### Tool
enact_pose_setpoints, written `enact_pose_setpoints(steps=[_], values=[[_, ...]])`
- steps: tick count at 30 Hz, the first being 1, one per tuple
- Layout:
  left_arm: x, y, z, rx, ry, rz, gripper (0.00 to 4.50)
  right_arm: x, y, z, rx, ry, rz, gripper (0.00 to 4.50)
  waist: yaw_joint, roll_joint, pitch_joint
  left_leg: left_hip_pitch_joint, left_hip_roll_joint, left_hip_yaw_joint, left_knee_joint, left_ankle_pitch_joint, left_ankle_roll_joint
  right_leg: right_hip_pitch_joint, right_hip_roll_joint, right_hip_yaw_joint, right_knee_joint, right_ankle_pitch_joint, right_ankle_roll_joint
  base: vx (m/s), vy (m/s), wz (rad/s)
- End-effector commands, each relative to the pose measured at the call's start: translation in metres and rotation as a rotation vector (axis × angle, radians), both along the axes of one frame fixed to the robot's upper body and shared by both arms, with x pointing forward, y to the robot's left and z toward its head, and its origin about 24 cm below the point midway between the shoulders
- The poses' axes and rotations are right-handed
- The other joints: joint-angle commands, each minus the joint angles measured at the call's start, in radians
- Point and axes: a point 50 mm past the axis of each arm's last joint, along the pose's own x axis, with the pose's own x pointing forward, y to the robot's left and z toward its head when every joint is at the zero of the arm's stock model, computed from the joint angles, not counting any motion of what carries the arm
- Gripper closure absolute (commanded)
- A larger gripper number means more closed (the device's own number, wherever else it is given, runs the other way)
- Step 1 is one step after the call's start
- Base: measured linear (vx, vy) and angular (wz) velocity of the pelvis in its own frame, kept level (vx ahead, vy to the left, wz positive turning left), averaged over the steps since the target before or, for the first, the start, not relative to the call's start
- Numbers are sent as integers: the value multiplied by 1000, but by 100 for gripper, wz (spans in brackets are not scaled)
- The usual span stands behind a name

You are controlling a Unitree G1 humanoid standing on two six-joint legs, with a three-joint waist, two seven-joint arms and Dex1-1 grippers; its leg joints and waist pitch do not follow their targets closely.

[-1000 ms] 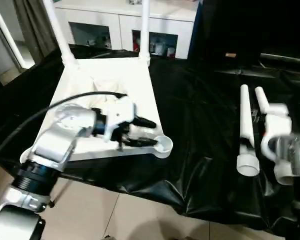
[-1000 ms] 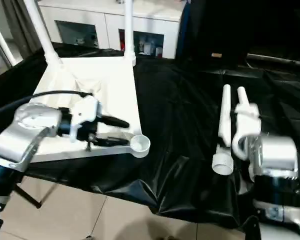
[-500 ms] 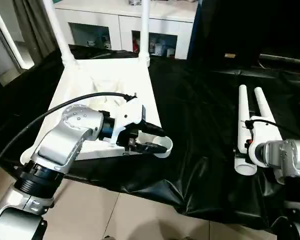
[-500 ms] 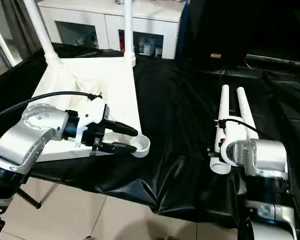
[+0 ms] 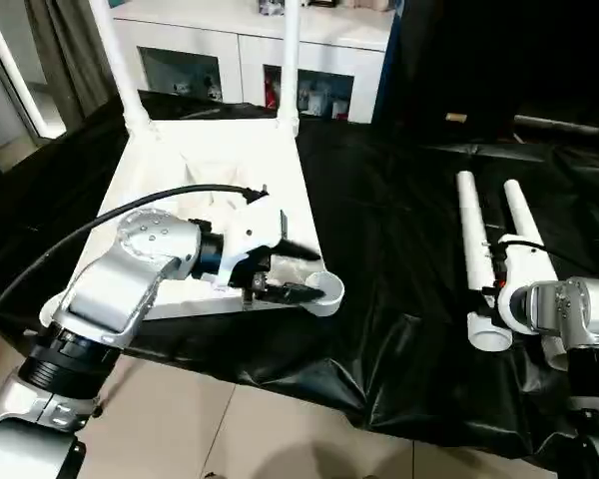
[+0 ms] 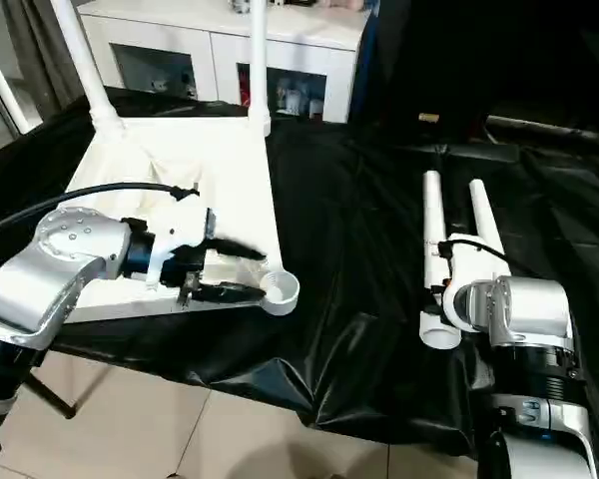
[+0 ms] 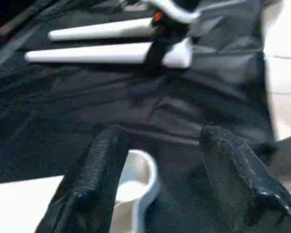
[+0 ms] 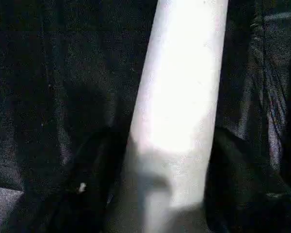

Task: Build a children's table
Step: Pick table leg

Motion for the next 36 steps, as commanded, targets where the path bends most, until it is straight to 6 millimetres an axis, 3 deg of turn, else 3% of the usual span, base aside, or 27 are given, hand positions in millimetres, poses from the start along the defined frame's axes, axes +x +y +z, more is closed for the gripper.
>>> enact_pose_setpoints(steps=[1, 4, 5, 7, 10, 11, 14, 16, 18, 20, 23, 25, 26, 33, 36], values=[[3, 0, -1, -18, -37, 28, 142, -1, -3, -6, -5, 22, -26, 186, -2, -7, -62, 10, 2, 3, -66, -235, -40, 45, -42, 34, -95, -456, -82, 0, 0, 0], [6, 1, 1, -59, -65, 52, 132, -1, -4, -5, -4, 13, -34, 206, -2, -5, -63, 11, 3, 2, -66, -237, -39, 45, -42, 32, -97, -457, -84, 0, 0, 0], [7, 2, 1, -78, -72, 73, 109, 0, -5, -5, -5, -1, -37, 227, -2, -2, -64, 9, 2, 1, -66, -235, -38, 46, -42, 32, -94, -441, -88, 0, 0, 0], [8, 2, 1, -87, -76, 81, 98, 0, -5, -4, -5, -9, -38, 238, -2, -5, -66, 9, 3, 2, -66, -231, -37, 47, -41, 33, -92, -425, -93, 0, 0, 0], [12, 1, 1, -179, -61, 139, 89, 8, -3, 9, 34, -150, -34, 251, -1, -3, -67, 8, 4, 2, -66, -222, -36, 48, -43, 34, -89, -395, -107, 0, 0, 0], [17, 1, 0, -220, -52, 193, 63, 12, 1, 17, 72, -230, -17, 254, -1, -4, -68, 7, 4, 3, -65, -225, -32, 48, -43, 33, -87, -379, -116, 0, 0, 0], [25, -1, -1, -281, -67, 247, 50, 15, 8, 23, 120, -297, 24, 255, 1, -7, -72, 3, 4, 3, -64, -196, -13, 54, -42, 34, -84, -324, -125, 0, 0, 0], [30, -2, -5, -308, 6, 303, 43, 17, 16, 28, 175, -372, 75, 255, 2, -5, -73, 1, 5, 4, -63, -178, -6, 53, -42, 35, -78, -287, -138, 0, 0, 0], [39, -11, -4, -432, 201, 357, 12, 19, 41, 46, 312, -593, 251, 255, 7, -5, -73, 3, 5, 10, -59, -184, 6, 52, -46, 36, -79, -281, -154, 0, 0, 0], [42, -16, -1, -477, 246, 382, 8, 18, 51, 53, 377, -659, 315, 255, 9, -8, -74, -2, 8, 6, -62, -163, 27, 56, -45, 34, -73, -238, -175, 0, 0, 0], [46, -27, 7, -573, 328, 385, 0, 9, 71, 63, 535, -712, 448, 256, 14, -11, -73, -1, 9, 7, -61, -152, 51, 60, -45, 34, -73, -221, -195, 0, 0, 0], [46, -42, 18, -665, 411, 326, 0, -4, 91, 69, 675, -721, 595, 256, 21, -12, -73, 1, 10, 8, -59, -145, 60, 60, -47, 35, -74, -221, -196, 0, 0, 0], [46, -46, 22, -690, 428, 313, 0, -7, 95, 70, 692, -722, 625, 256, 21, -19, -72, -3, 12, 6, -61, -139, 65, 60, -47, 34, -75, -225, -195, 0, 0, 0], [52, -54, 31, -740, 503, 355, 0, -17, 107, 79, 796, -749, 724, 256, 31, -19, -66, 2, 9, 5, -63, -166, 36, 54, -48, 32, -92, -354, -130, 0, 0, 0], [50, -52, 36, -778, 549, 347, 0, -22, 109, 80, 809, -748, 755, 256, 33, -25, -65, -4, 7, 4, -64, -155, 29, 56, -50, 32, -92, -376, -113, 0, 0, 0]])
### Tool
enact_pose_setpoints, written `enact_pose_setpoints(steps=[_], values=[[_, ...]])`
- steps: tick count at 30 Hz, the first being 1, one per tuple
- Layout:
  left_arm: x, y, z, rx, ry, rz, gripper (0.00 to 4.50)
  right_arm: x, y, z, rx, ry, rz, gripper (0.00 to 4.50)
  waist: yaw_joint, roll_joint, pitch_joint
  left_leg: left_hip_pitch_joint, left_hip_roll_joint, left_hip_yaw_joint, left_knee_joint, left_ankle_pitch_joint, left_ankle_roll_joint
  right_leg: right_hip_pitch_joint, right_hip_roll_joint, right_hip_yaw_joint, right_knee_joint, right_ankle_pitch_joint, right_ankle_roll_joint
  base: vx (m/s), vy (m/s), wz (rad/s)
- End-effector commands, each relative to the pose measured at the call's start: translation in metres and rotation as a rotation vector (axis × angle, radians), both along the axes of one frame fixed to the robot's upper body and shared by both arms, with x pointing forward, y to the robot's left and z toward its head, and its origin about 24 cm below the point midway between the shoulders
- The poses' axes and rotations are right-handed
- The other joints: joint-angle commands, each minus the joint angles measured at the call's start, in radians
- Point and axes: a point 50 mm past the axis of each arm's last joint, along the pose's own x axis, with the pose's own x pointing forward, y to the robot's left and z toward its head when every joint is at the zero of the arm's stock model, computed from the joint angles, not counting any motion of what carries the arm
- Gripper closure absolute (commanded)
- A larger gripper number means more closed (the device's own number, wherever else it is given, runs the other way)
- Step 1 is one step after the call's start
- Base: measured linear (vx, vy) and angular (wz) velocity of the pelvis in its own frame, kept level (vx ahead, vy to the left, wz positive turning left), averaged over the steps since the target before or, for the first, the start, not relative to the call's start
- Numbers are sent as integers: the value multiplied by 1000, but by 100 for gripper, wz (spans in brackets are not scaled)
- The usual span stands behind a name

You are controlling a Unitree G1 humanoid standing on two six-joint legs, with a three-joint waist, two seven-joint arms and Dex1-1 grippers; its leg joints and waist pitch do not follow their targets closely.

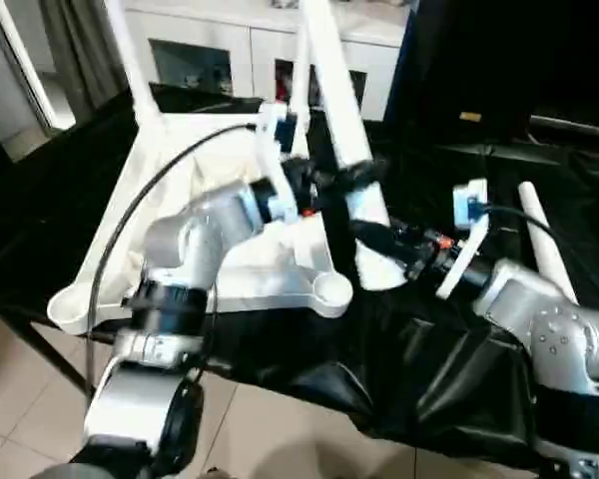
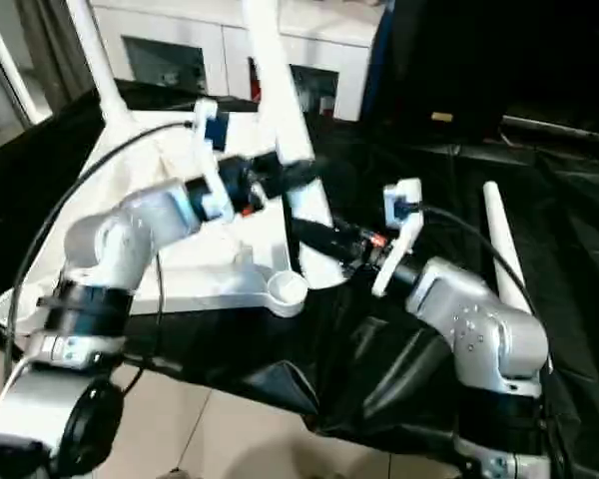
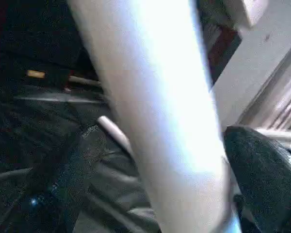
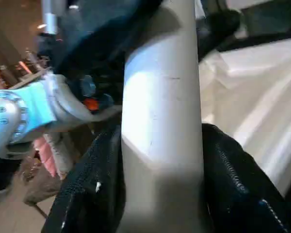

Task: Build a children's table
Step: Pick table leg

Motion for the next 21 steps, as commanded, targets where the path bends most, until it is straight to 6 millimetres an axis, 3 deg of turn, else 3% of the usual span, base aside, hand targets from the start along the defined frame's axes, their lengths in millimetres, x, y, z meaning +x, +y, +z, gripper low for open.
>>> enact_pose_setpoints(steps=[1, 6, 7, 10, 14, 17, 21], values=[[-2, 2, 7, -23, 2, -8, 0, -5, 2, 4, 5, -19, 34, 256, 5, -19, -70, 4, 6, 3, -64, -149, 26, 59, -49, 34, -89, -375, -110, 0, 0, 0], [-6, 4, 9, -41, 18, -25, 0, -5, 1, 5, 6, -20, 40, 256, 7, -19, -71, 3, 9, 3, -65, -135, 25, 58, -49, 35, -84, -333, -120, 0, 0, 0], [-5, 5, 9, -43, 29, -7, 29, -4, 1, 5, -1, -22, 32, 256, 8, -18, -71, 3, 10, 2, -65, -135, 25, 59, -49, 35, -83, -320, -125, 0, 0, 0], [-5, 6, 9, -44, 33, 3, 40, -4, 1, 6, -3, -23, 29, 256, 7, -19, -71, 1, 7, 3, -64, -131, 28, 61, -48, 35, -84, -312, -123, 0, 0, 0], [0, 7, 7, -20, 59, 93, 88, 2, 2, 4, -75, -42, -44, 256, 7, -20, -70, 1, 9, 2, -65, -138, 16, 59, -49, 35, -85, -332, -109, 0, 0, 0], [4, 8, 6, -3, 97, 203, 115, 10, 8, 0, -195, -66, -147, 256, 5, -19, -69, 2, 7, 2, -65, -148, -1, 58, -49, 34, -89, -361, -92, 0, 0, 0], [5, 6, 6, -43, 145, 226, 144, 10, 18, -1, -242, -84, -158, 257, 2, -18, -68, 1, 4, 1, -66, -154, 5, 58, -45, 34, -93, -368, -78, 0, 0, 0]])
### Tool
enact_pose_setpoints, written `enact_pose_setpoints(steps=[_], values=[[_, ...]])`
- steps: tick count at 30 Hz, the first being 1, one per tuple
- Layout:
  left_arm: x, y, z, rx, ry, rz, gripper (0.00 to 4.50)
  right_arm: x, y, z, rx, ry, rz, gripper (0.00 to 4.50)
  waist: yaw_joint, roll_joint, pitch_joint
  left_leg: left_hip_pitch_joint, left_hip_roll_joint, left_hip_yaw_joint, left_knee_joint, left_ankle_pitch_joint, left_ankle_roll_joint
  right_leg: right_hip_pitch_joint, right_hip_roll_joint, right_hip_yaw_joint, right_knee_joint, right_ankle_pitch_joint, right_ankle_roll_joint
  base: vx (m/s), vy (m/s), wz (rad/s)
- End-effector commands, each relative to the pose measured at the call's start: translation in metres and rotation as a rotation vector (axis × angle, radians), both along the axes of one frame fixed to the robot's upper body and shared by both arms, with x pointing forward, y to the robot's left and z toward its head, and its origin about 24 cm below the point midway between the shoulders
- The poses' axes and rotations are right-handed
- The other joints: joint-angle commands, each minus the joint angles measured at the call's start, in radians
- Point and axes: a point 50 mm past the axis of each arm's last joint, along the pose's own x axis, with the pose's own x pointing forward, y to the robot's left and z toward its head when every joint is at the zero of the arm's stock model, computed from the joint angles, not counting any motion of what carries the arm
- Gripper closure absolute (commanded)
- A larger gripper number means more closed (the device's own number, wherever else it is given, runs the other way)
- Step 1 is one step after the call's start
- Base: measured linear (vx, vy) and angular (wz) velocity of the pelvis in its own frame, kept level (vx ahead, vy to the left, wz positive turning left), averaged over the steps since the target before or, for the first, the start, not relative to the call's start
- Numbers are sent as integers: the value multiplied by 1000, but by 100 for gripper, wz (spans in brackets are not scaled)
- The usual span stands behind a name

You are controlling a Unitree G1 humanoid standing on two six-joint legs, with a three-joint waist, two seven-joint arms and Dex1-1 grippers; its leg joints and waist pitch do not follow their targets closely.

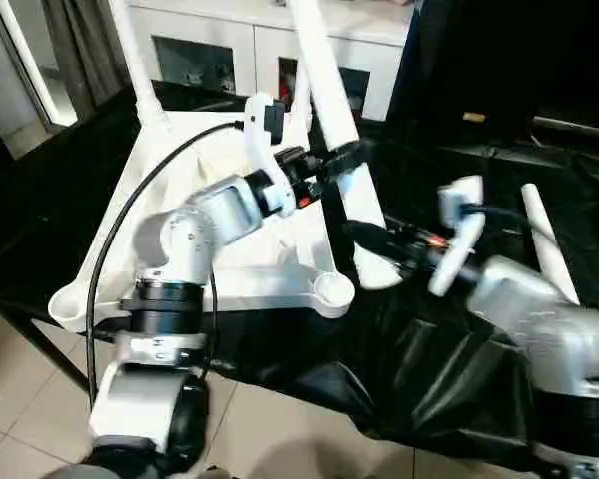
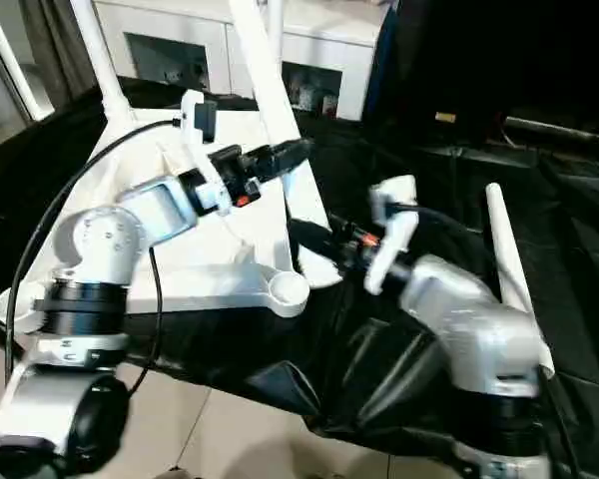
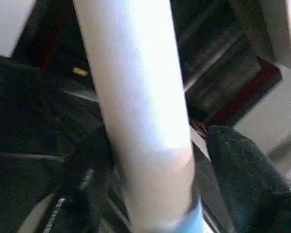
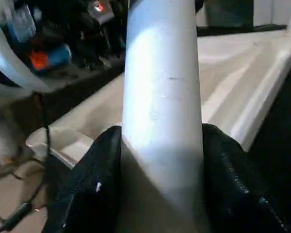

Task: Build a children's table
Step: Pick table leg

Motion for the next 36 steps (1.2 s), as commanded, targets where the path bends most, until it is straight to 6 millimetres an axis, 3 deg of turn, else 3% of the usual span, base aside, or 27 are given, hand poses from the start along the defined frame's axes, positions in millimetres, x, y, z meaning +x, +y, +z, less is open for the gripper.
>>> enact_pose_setpoints(steps=[1, 4, 11, 18, 25, 27, 32, 36], values=[[1, 0, 4, -15, 8, 13, 144, 2, 4, 10, -24, -56, -6, 257, -1, -11, -74, 3, 5, 2, -65, -148, 8, 59, -46, 34, -91, -351, -81, 0, 0, 0], [-1, -5, 2, -31, 22, -19, 182, 1, 8, 9, -67, -61, 4, 257, 0, -4, -74, 4, 7, 0, -66, -141, 11, 58, -44, 35, -85, -299, -100, 0, 0, 0], [-2, -6, 0, -4, 31, -17, 241, 3, 7, 8, -102, -78, -30, 257, -1, -4, -74, 4, 8, 1, -67, -152, 10, 62, -45, 37, -81, -261, -128, 0, 0, 0], [-4, -4, -5, 54, -19, -13, 254, 1, 10, 7, -123, -86, -23, 257, -4, -8, -72, 3, 7, 0, -68, -165, 7, 61, -44, 38, -87, -304, -101, 0, 0, 0], [-2, 0, -3, 36, -18, -6, 255, 1, 10, 8, -144, -112, -21, 257, -4, -6, -72, 5, 8, 1, -68, -161, 5, 61, -45, 38, -83, -277, -116, 0, 0, 0], [0, 5, -2, 45, -49, -9, 257, 1, 10, 11, -104, -120, 2, 187, -4, -6, -73, 5, 8, 1, -67, -160, 7, 61, -46, 39, -82, -270, -118, 0, 0, 0], [-1, 13, 2, 67, -118, -77, 260, 1, 2, 19, -53, -96, 36, 142, -5, -6, -73, 6, 8, 1, -69, -162, 11, 61, -45, 39, -82, -281, -113, 0, 0, 0], [-7, 16, 5, 87, -163, -210, 260, -2, -6, 26, -7, -65, 117, 140, -2, -4, -72, 9, 10, 2, -69, -158, 14, 60, -45, 41, -79, -274, -124, 0, 0, 0]])
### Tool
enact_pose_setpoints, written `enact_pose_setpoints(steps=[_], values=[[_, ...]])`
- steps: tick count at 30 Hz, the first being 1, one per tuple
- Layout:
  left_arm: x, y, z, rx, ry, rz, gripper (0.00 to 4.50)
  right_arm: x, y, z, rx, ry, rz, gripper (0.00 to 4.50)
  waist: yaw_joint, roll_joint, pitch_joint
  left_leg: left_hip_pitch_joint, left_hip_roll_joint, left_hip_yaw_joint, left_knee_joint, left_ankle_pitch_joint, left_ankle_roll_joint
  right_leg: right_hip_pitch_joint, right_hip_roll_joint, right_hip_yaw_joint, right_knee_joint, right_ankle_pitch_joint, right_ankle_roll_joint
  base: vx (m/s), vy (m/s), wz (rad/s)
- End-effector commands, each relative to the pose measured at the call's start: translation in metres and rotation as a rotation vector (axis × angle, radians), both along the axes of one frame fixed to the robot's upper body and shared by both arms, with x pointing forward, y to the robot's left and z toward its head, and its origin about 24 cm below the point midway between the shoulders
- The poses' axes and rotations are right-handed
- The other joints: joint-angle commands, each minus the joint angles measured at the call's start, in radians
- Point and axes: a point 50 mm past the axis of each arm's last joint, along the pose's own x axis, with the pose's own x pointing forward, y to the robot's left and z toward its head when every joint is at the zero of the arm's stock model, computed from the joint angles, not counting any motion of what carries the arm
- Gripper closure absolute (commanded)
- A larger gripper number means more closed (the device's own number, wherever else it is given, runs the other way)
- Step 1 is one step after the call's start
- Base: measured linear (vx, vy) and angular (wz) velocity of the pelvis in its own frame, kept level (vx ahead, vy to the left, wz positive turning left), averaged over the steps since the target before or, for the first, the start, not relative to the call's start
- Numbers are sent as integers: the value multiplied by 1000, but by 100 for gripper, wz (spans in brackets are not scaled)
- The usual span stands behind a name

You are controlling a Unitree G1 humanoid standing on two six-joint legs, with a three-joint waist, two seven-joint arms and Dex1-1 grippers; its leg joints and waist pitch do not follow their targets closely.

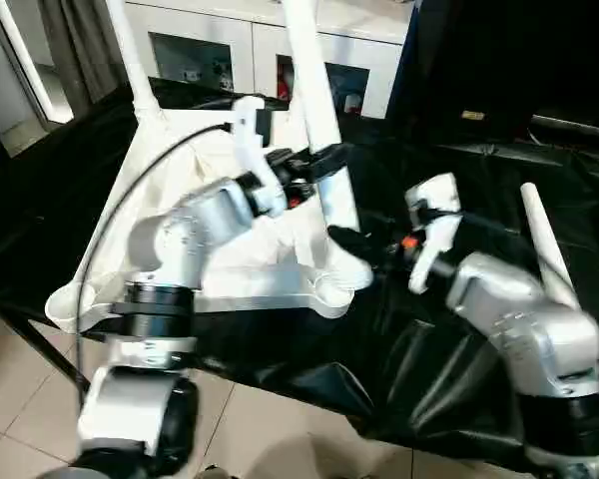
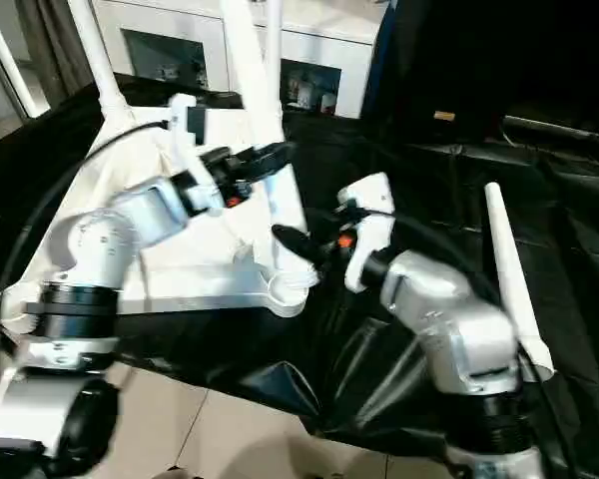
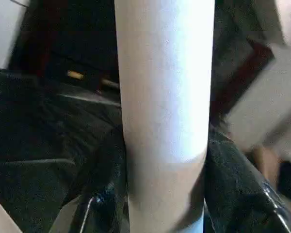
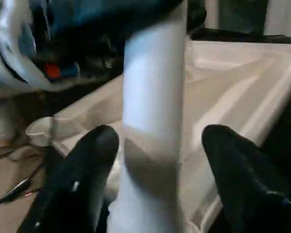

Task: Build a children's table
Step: Pick table leg

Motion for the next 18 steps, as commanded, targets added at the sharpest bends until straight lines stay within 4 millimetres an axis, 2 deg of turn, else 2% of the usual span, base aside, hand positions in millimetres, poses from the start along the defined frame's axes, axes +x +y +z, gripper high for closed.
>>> enact_pose_setpoints(steps=[1, 3, 7, 8, 11, 13, 14, 18], values=[[-4, -4, 5, 11, -33, -81, 260, -3, -3, 8, 37, 4, 53, 140, -4, -3, -72, 8, 10, 3, -69, -159, 12, 60, -45, 40, -77, -272, -127, 0, 0, 0], [-8, -3, 12, -14, -56, -165, 260, -6, -5, 9, 47, 37, 125, 140, -2, -4, -74, 9, 11, 3, -67, -147, 10, 62, -47, 41, -73, -241, -144, 0, 0, 0], [-23, -4, 25, -71, -126, -334, 260, -11, -6, 0, -5, 102, 197, 140, 1, -6, -74, 7, 11, 4, -67, -142, 8, 64, -49, 40, -70, -241, -166, 0, 0, 0], [-24, -4, 26, -77, -135, -352, 261, -13, -5, -1, -6, 121, 214, 140, 0, -8, -72, 8, 12, 5, -66, -150, 8, 64, -50, 41, -71, -255, -164, 0, 0, 0], [-26, -4, 29, -96, -151, -379, 262, -17, -4, -3, -6, 148, 247, 140, 1, -4, -71, 9, 11, 5, -66, -159, 6, 63, -50, 40, -75, -289, -157, 0, 0, 0], [-26, -5, 32, -125, -161, -388, 262, -18, -3, -5, -6, 158, 256, 140, 1, -7, -71, 8, 10, 5, -66, -167, 0, 63, -51, 39, -79, -319, -145, 0, 0, 0], [-27, -6, 35, -151, -171, -401, 262, -18, -3, -6, -5, 165, 259, 175, 2, -7, -71, 9, 11, 5, -66, -166, -2, 62, -51, 39, -80, -323, -143, 0, 0, 0], [-28, -5, 36, -158, -170, -417, 262, -18, -2, -6, 0, 172, 268, 189, 1, -6, -71, 8, 10, 3, -67, -171, -5, 62, -49, 38, -82, -337, -129, 0, 0, 0]])
